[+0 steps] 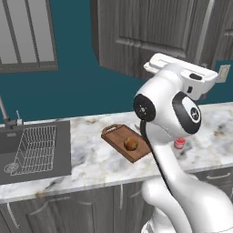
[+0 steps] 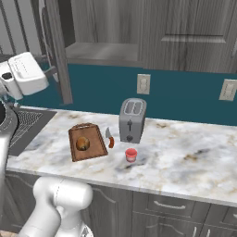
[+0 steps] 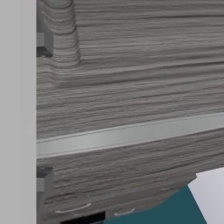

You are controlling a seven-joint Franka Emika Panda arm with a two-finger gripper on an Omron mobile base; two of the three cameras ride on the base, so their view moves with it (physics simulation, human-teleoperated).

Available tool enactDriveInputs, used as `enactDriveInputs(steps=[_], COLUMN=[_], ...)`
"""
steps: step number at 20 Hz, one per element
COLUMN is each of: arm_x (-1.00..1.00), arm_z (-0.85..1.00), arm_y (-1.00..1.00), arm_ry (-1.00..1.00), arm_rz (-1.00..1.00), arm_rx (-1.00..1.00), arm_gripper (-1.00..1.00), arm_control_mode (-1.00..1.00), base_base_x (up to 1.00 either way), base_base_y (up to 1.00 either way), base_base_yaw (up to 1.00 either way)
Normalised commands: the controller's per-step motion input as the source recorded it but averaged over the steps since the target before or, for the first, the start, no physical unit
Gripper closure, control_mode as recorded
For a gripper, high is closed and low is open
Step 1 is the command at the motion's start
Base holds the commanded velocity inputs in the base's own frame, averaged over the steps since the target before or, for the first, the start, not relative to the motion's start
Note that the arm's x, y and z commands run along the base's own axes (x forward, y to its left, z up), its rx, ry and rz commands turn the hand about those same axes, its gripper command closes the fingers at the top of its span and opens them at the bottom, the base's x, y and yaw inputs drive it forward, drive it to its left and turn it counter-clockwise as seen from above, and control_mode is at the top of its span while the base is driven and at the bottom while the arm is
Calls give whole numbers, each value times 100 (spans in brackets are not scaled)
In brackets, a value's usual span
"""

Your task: Pick the bread, place it on the cutting board, pick the jam, place it on the counter, and close the cabinet.

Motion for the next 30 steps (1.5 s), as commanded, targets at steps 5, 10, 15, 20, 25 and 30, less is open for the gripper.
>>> enactDriveInputs(steps=[5, 10, 15, 20, 25, 30], arm_x=[42, 39, 37, 40, 46, 56], arm_z=[0, 0, 0, 0, 0, 0], arm_y=[-34, -34, -49, -52, -50, -62], arm_ry=[1, 0, 0, 0, 0, 0], arm_rz=[7, 5, 1, 0, 0, 1], arm_rx=[1, 0, 1, 1, 1, 4], arm_gripper=[-100, -100, -100, -100, -100, -100], arm_control_mode=[-100, -100, -100, -100, -100, -100], base_base_x=[0, 0, 0, 0, 0, 0], base_base_y=[0, 0, 0, 0, 0, 0], base_base_yaw=[0, 0, 0, 0, 0, 0])
